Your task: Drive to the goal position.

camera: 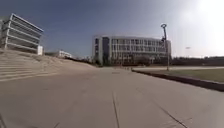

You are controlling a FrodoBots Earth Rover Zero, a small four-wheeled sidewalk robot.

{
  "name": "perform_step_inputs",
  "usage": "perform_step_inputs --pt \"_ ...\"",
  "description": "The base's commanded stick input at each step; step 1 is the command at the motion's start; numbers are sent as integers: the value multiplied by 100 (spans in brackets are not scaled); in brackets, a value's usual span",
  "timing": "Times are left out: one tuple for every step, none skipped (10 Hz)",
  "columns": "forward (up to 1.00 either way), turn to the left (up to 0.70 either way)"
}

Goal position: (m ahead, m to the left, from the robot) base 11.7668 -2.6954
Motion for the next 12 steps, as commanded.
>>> perform_step_inputs --pt "70 0" --pt "70 0" --pt "70 0" --pt "70 0" --pt "70 0" --pt "70 0" --pt "70 0" --pt "70 0" --pt "70 0" --pt "70 0" --pt "70 0" --pt "70 0"
